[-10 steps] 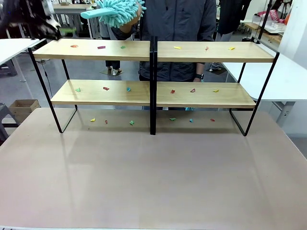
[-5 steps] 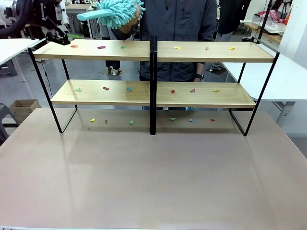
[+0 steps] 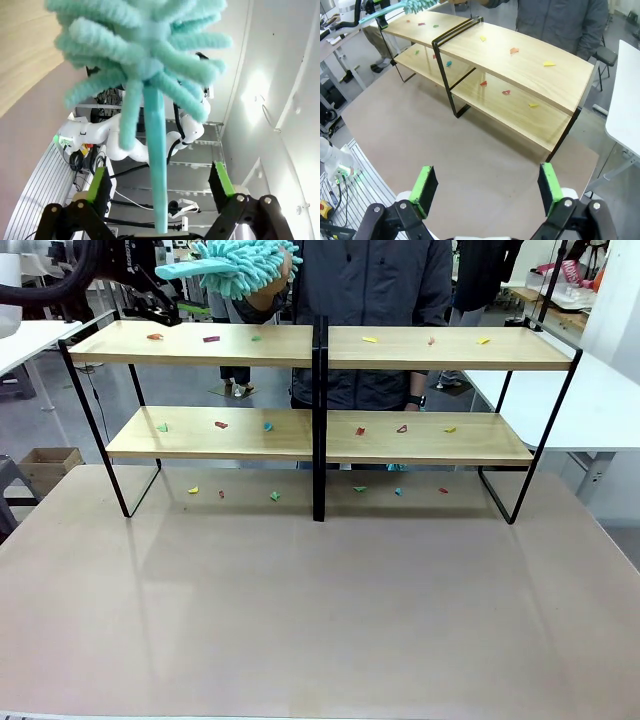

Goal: Clean the shelves.
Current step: Pick up the Duster when the human hands it over.

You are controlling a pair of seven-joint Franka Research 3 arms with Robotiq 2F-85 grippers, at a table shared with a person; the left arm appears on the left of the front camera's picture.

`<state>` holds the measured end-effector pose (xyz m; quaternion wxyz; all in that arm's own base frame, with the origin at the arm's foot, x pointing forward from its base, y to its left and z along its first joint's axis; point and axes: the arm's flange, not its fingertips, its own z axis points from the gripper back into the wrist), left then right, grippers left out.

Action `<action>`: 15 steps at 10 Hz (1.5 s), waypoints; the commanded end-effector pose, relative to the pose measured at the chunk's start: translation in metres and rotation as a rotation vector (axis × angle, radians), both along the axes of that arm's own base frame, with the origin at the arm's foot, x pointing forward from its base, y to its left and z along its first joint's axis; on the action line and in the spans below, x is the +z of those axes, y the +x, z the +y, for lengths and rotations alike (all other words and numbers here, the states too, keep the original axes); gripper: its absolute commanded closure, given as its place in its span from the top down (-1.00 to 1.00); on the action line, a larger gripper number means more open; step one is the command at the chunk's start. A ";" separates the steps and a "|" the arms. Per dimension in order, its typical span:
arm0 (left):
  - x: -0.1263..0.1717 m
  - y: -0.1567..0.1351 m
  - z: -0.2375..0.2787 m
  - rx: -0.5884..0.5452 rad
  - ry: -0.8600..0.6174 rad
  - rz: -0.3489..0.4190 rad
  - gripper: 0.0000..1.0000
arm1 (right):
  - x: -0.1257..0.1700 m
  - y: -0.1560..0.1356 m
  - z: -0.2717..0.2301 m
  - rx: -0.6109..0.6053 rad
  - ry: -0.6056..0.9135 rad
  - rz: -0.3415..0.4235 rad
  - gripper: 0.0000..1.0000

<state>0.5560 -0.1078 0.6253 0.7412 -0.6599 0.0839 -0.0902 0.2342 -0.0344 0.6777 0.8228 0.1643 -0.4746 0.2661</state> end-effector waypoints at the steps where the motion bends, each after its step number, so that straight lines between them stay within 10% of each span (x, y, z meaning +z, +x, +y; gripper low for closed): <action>1: 0.004 0.003 0.004 0.020 0.024 -0.028 1.00 | 0.000 0.000 0.000 0.007 0.003 -0.001 1.00; 3: 0.005 0.003 0.004 0.044 0.038 -0.048 1.00 | 0.000 0.000 0.000 0.007 0.003 -0.001 1.00; 6: 0.006 0.001 -0.001 0.059 0.069 -0.104 -0.72 | 0.000 0.000 0.000 0.007 0.003 -0.001 1.00; 7: 0.006 0.001 -0.002 0.066 0.061 -0.131 -1.00 | 0.000 0.000 0.000 0.007 0.003 -0.001 1.00; 15: 0.007 -0.003 -0.001 0.091 0.057 -0.231 -1.00 | 0.000 0.000 0.000 0.007 0.003 -0.001 1.00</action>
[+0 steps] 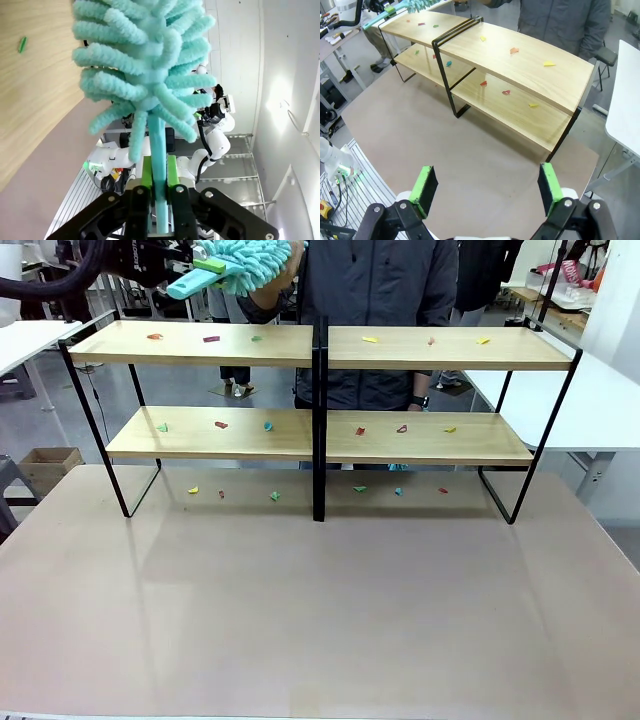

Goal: Clean the shelves.
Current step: Pick up the Duster when the human hands it over.

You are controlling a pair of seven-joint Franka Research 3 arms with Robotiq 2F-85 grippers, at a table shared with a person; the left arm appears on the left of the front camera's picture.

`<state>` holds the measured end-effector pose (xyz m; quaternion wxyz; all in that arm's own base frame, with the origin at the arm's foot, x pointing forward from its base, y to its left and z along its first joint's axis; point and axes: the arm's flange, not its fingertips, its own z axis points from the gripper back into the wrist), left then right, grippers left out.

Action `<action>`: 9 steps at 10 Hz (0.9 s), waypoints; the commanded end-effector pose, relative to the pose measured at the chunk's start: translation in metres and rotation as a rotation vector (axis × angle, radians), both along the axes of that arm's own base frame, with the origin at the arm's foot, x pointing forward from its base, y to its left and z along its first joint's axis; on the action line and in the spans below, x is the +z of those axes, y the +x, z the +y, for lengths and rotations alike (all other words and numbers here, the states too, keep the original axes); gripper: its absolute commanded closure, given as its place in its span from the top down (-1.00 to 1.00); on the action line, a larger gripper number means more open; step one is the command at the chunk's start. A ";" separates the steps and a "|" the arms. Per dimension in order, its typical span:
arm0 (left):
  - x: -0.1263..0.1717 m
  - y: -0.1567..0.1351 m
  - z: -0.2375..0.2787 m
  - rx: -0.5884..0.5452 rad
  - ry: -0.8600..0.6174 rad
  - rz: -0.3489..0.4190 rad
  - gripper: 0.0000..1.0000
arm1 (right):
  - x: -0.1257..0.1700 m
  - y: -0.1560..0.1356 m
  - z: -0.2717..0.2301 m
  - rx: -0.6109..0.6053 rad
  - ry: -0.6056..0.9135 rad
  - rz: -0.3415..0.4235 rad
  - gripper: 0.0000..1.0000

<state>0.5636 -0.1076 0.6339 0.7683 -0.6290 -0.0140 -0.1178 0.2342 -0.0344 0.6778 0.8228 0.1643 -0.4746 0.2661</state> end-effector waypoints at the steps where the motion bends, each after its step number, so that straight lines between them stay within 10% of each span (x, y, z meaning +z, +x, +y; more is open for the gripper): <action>1: 0.000 -0.013 -0.001 -0.007 -0.008 -0.044 -1.00 | 0.000 0.000 0.000 0.007 0.003 -0.001 1.00; 4: 0.039 -0.062 0.039 -0.067 -0.033 -0.089 -1.00 | 0.000 0.000 0.000 0.007 0.003 -0.001 1.00; 9: 0.099 -0.255 0.219 -0.015 0.027 -0.154 -1.00 | 0.000 0.000 0.000 0.007 0.003 -0.001 1.00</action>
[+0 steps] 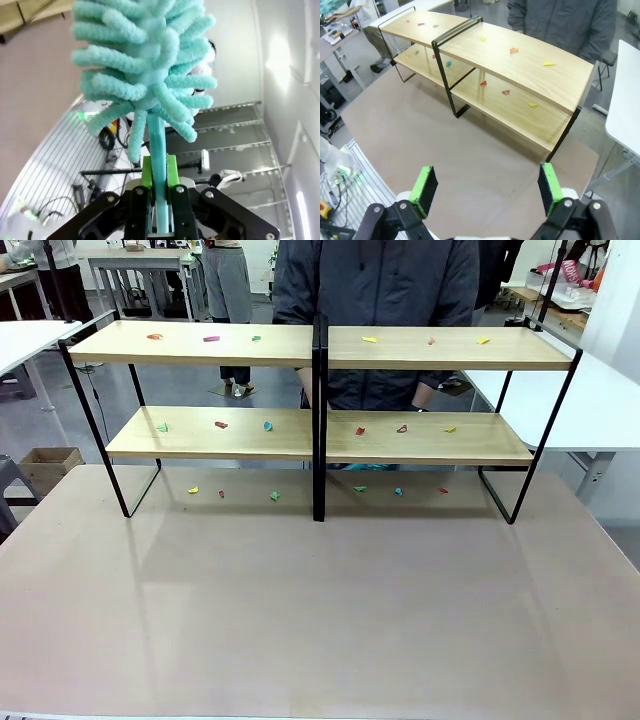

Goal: Clean the shelves.
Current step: Pick up the Duster when the human hands it over, then clean a randomly selected level of the Shelf with the Duster.

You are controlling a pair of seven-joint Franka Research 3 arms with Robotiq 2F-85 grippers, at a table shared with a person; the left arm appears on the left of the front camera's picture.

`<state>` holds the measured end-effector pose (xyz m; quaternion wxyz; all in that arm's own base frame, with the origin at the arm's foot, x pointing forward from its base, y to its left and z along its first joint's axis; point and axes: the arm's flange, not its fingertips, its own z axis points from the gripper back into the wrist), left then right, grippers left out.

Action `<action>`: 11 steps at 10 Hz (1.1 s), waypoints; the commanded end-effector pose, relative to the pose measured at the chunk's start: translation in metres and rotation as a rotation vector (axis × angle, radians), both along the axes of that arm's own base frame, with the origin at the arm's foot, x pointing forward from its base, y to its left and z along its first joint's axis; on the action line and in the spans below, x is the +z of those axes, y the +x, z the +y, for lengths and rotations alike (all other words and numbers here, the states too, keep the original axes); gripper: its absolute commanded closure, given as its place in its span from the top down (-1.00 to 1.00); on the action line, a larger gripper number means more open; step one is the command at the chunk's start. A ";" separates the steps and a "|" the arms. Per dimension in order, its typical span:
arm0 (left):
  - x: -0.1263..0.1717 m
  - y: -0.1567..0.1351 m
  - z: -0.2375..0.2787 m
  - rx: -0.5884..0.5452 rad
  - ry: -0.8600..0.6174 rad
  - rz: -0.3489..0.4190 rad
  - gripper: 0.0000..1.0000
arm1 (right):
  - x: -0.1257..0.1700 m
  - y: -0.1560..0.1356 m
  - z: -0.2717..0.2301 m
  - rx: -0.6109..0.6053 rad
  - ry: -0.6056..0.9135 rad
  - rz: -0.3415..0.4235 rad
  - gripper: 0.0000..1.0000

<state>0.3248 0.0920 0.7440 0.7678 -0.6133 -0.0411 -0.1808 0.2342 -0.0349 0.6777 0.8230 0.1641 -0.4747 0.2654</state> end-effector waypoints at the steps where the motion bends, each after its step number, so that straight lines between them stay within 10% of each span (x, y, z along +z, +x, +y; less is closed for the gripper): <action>1: -0.011 -0.044 0.049 0.049 -0.012 0.003 -1.00 | 0.000 0.000 0.000 0.008 0.002 -0.001 1.00; 5: -0.038 -0.110 0.129 -0.043 -0.130 0.094 -1.00 | 0.000 0.000 0.000 0.008 0.002 -0.001 1.00; 11: -0.040 -0.088 0.099 0.057 -0.086 0.066 -1.00 | 0.000 0.000 0.000 0.008 0.002 -0.001 1.00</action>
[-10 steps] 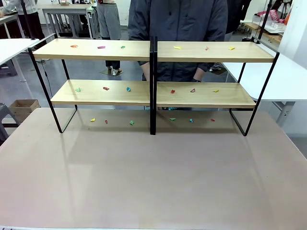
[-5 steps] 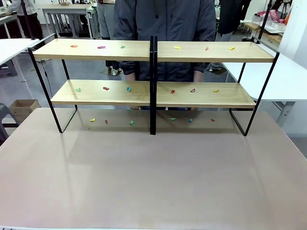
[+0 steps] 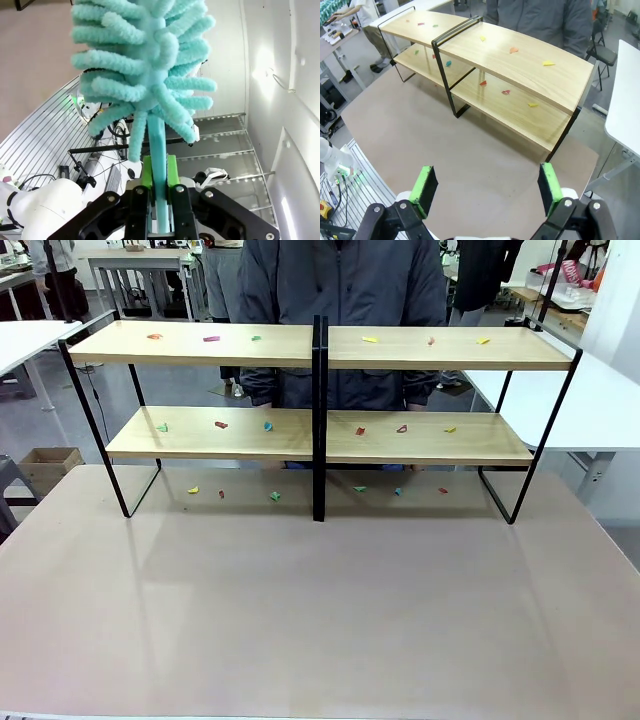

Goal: Clean the shelves.
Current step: Clean a randomly selected level of the Shelf with the Duster.

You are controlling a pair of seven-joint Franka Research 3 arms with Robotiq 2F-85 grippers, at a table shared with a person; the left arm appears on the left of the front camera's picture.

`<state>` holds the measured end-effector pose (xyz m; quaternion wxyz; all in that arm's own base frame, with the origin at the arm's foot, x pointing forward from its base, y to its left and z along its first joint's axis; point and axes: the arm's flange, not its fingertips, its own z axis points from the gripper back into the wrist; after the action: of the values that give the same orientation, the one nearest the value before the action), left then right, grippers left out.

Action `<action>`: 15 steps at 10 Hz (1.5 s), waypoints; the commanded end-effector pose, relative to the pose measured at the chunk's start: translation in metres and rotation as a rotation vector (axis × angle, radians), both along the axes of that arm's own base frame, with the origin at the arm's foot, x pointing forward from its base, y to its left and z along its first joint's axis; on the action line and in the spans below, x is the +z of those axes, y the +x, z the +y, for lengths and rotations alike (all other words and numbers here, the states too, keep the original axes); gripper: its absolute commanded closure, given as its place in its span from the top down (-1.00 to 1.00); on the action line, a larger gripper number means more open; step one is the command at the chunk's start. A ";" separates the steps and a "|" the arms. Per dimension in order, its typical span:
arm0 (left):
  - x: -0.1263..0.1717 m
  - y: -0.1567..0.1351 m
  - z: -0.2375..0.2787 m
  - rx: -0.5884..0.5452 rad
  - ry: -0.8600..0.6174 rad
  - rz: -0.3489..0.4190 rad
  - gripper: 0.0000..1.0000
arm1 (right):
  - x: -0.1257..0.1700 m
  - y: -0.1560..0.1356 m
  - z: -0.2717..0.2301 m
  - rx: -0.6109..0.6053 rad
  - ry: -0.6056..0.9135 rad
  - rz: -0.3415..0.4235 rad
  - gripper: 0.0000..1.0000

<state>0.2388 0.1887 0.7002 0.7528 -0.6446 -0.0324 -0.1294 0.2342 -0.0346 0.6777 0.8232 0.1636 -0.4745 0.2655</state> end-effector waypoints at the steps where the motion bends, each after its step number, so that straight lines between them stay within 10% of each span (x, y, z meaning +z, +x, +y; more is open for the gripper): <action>1: 0.004 -0.002 0.002 -0.002 -0.018 -0.021 -1.00 | 0.000 0.000 0.000 0.008 0.003 -0.001 1.00; 7: 0.004 -0.002 0.002 -0.002 -0.018 -0.021 -1.00 | 0.000 0.000 0.000 0.008 0.003 -0.001 1.00; 8: 0.001 -0.002 0.000 0.001 -0.001 -0.006 -0.75 | 0.000 0.000 0.000 0.008 0.003 -0.001 1.00; 12: -0.012 -0.117 -0.100 -0.300 0.326 0.050 -0.75 | 0.000 0.000 0.000 0.008 0.003 -0.001 1.00; 15: -0.047 -0.115 -0.160 -0.417 0.329 0.230 -0.75 | 0.000 0.000 0.000 0.008 0.003 -0.001 1.00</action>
<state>0.1160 0.0225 0.6416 0.8250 -0.4891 0.1675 -0.2283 0.2338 -0.0347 0.6779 0.8231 0.1632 -0.4748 0.2654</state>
